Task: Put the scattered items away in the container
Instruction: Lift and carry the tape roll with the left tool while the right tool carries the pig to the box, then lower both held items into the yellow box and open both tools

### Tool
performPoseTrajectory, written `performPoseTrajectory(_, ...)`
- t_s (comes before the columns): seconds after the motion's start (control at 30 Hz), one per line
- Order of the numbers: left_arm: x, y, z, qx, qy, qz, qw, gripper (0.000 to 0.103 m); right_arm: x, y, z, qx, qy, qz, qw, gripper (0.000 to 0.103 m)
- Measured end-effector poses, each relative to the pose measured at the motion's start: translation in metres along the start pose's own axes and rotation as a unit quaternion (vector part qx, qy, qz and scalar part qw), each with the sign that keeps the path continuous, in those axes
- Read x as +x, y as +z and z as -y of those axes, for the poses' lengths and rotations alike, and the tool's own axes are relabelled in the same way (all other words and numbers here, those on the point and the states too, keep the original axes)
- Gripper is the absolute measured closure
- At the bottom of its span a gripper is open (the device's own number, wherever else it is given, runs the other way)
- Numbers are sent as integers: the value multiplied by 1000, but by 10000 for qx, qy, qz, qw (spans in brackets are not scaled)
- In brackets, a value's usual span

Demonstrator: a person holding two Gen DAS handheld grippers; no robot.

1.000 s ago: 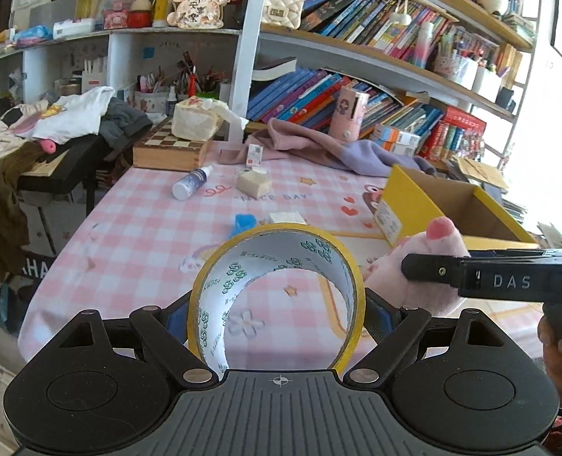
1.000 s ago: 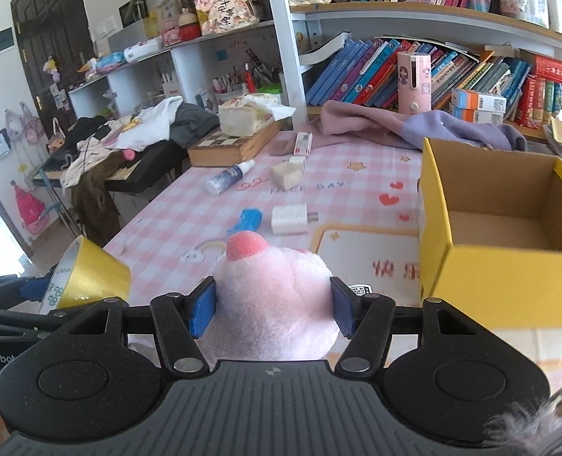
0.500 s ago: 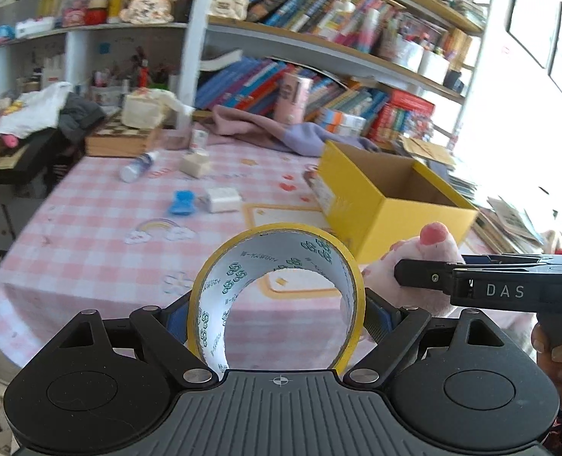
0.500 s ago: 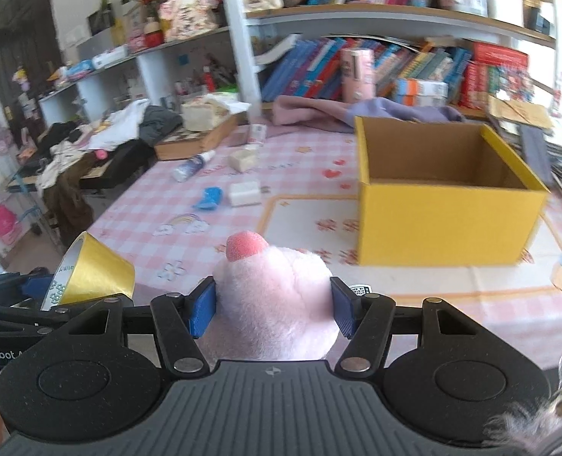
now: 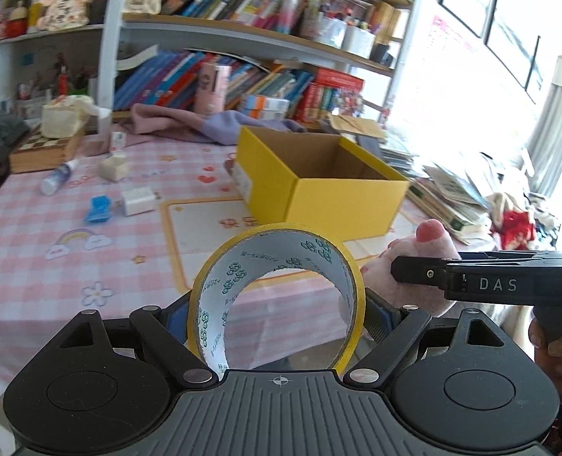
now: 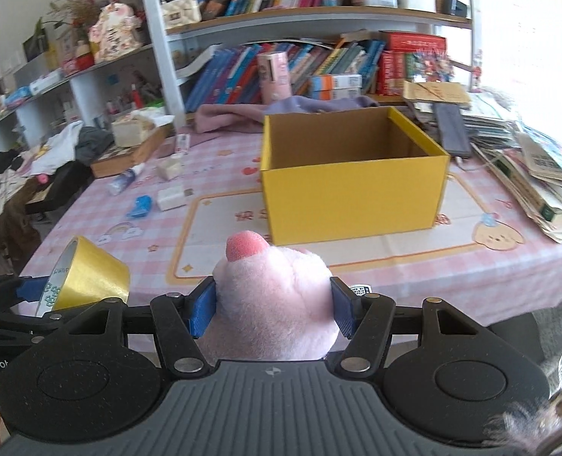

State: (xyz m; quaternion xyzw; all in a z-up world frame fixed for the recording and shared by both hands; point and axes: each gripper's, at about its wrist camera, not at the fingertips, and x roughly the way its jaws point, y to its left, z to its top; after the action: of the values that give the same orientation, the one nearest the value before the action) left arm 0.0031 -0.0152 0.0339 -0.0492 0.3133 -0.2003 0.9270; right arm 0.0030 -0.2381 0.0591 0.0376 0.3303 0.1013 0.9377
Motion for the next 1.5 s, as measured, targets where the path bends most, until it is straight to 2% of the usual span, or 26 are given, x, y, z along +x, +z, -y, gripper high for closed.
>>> performPoseTrajectory(0.3, 11, 8, 11, 198, -322, -33, 9993, 15, -8, 4, 17, 260, -383, -27, 9989, 44)
performPoseTrajectory(0.67, 28, 20, 22, 290, -447, 49, 9986, 15, -2, 17, 29, 191, -527, 120, 9984, 44)
performPoseTrajectory(1.0, 50, 56, 42, 693, -595, 579, 9941, 15, 8, 51, 61, 64, -730, 739, 9946, 44)
performPoseTrajectory(1.23, 81, 93, 59, 821, -728, 975, 9892, 15, 17, 95, 90, -255, -736, 1419, 9868, 44)
performPoseTrajectory(1.37, 101, 116, 69, 843, -600, 1153, 9879, 15, 30, 126, 107, -649, -619, 1725, 9809, 44)
performPoseTrajectory(1.5, 123, 133, 76, 766, -382, 1268, 9882, 15, 52, 152, 126, -959, -383, 1796, 9783, 44)
